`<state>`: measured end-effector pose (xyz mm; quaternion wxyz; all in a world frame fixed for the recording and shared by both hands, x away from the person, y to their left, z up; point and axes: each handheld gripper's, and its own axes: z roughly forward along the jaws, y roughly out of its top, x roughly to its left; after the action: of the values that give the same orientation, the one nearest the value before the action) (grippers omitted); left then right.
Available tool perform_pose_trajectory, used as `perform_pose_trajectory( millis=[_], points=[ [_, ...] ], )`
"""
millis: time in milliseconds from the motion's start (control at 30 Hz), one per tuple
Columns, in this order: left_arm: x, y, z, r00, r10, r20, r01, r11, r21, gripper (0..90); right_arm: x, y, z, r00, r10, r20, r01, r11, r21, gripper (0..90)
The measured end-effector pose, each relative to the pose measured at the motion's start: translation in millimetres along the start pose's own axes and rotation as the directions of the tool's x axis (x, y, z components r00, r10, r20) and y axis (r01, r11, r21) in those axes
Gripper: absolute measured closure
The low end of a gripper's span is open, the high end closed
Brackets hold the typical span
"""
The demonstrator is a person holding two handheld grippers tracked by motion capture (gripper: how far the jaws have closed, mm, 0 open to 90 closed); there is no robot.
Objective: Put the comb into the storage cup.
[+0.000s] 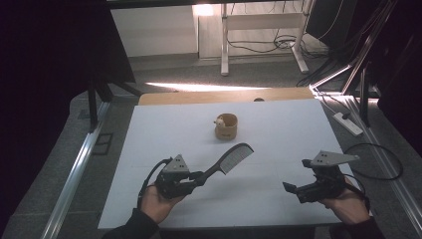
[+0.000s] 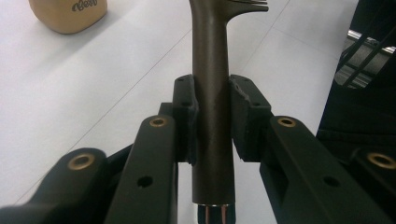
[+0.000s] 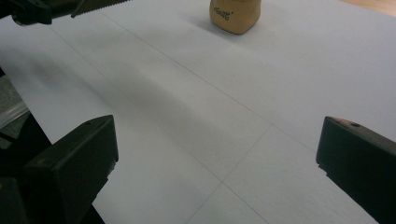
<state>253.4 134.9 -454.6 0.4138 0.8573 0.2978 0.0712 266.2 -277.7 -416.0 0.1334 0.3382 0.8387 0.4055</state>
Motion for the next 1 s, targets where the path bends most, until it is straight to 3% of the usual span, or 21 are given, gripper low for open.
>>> perform_pose_trajectory(
  millis=[233,467,700,1000],
  points=[
    [-1.9,0.2,-0.3,0.9999,0.017,0.005,-0.017,0.9998,-0.013,72.2,-2.4,9.5,4.4,0.9995,0.013,-0.030,-0.013,1.000,0.002,0.0],
    [-2.7,0.3,-0.2,0.9995,0.025,0.016,-0.025,0.9995,-0.019,72.2,-1.9,23.8,11.6,0.9955,0.034,-0.088,-0.034,0.999,0.005,0.0],
    [-3.5,0.5,-0.5,0.9993,0.034,0.019,-0.033,0.9991,-0.025,72.2,-0.8,36.8,22.4,0.9926,0.025,-0.119,-0.022,0.999,0.029,0.0],
    [-5.0,1.2,-0.5,0.9988,0.041,0.025,-0.040,0.9986,-0.033,72.2,-3.4,50.1,37.5,0.9800,0.071,-0.186,-0.064,0.997,0.047,0.0]
  ],
)
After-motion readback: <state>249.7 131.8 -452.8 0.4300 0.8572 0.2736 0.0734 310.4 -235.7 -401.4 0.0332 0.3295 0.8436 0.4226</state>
